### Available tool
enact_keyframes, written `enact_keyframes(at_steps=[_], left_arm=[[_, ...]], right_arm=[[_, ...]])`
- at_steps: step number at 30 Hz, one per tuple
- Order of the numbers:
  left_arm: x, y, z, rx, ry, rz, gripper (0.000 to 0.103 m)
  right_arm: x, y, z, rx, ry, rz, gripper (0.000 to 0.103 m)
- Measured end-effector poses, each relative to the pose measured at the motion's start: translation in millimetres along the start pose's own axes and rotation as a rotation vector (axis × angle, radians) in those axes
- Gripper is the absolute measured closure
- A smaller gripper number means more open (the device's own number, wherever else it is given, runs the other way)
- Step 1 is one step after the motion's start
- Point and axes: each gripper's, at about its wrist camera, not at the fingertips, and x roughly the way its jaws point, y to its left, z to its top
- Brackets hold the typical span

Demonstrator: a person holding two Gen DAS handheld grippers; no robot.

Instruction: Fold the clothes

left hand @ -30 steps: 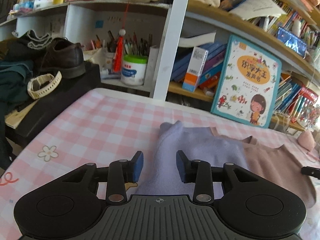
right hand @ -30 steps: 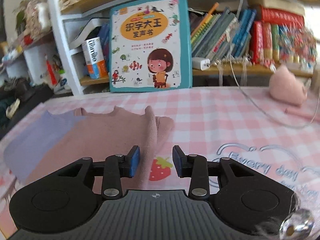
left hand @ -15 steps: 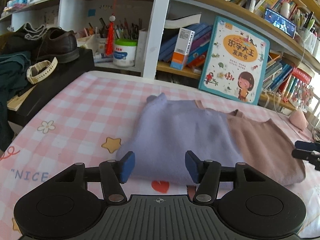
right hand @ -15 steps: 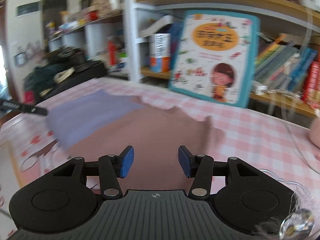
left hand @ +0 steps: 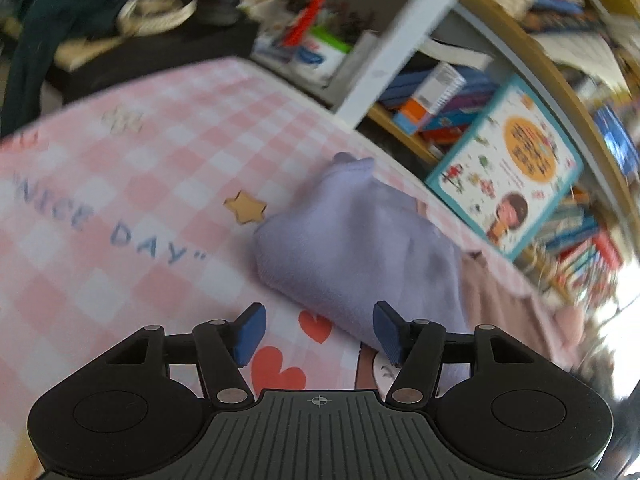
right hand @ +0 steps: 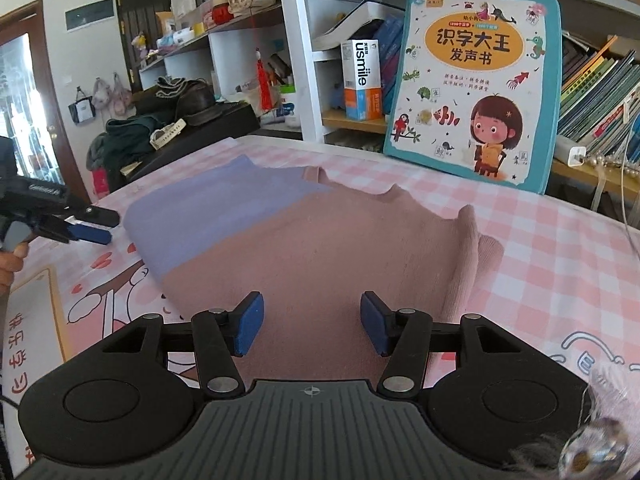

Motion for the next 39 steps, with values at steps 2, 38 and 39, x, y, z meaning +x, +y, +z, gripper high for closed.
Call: enact_keyframes(at_steps=[2,38,39], left_arm=[[4,4,1,-0.061,-0.005,-0.018,0.046],[38,-16,-1,-0.151,-0.056,-0.028,0.069],[40,-17,-1,-0.147,-0.064,-0.026,0.069]], right_arm=[[-2,-3,-2,0.009,-0.010,0.007,0.052],[-4,-18,-12,0.057,0.004,-0.067,0.075],[-4,-18,-12,0.057,0.004,-0.067,0.075]])
